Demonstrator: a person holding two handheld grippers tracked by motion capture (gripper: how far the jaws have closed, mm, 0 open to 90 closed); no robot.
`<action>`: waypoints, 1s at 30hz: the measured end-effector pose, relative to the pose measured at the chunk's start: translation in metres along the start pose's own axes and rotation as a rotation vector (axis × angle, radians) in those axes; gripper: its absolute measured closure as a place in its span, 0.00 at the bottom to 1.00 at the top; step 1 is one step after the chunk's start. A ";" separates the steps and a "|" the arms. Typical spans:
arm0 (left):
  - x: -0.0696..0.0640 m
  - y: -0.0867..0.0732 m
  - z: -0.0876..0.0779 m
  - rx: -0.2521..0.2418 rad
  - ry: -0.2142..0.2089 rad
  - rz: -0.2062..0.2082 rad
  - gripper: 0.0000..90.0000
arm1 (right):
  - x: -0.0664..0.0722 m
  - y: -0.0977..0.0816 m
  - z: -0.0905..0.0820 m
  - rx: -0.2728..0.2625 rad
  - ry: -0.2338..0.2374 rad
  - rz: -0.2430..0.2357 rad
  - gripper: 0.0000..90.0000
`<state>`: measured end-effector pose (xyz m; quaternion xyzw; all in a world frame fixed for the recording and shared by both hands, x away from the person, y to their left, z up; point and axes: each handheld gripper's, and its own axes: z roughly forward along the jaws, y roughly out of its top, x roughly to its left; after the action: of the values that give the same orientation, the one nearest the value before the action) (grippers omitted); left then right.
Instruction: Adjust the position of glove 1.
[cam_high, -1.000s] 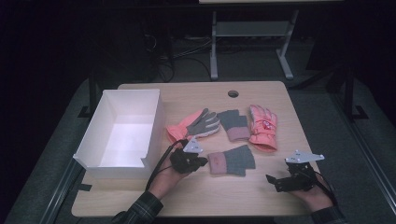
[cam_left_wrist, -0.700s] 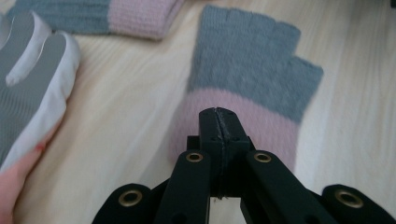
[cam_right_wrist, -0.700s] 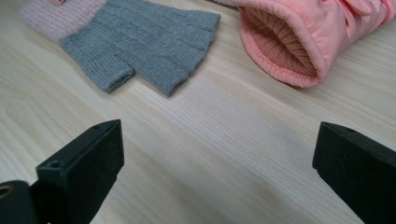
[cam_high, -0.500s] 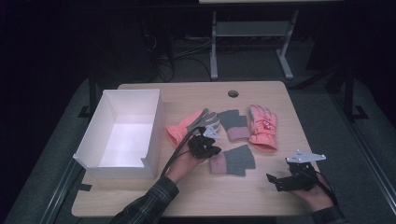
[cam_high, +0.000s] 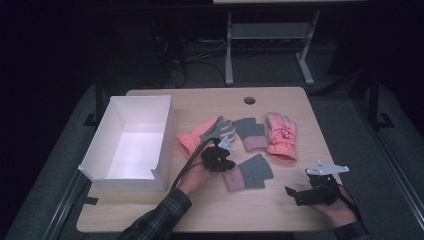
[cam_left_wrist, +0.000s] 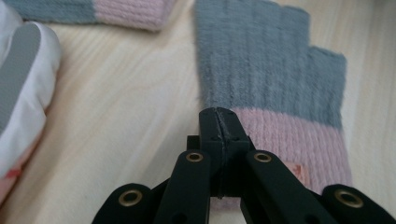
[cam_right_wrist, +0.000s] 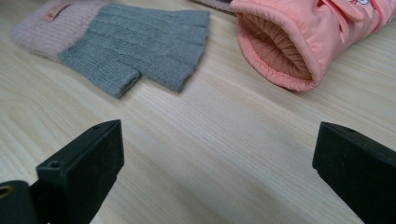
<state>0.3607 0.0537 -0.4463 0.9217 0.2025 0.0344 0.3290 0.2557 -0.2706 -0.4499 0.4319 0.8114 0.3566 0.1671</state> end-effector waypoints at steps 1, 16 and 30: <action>-0.001 -0.001 -0.002 0.010 -0.003 0.006 1.00 | 0.000 0.000 0.000 0.000 0.001 0.003 0.02; -0.021 -0.028 -0.019 0.020 -0.057 -0.010 1.00 | 0.002 0.000 0.000 -0.001 0.005 0.004 0.02; -0.049 -0.035 -0.020 0.031 -0.131 0.018 1.00 | 0.001 -0.001 0.000 0.001 0.002 0.010 0.02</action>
<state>0.2995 0.0708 -0.4491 0.9288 0.1728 -0.0265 0.3268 0.2542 -0.2700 -0.4502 0.4356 0.8096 0.3573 0.1644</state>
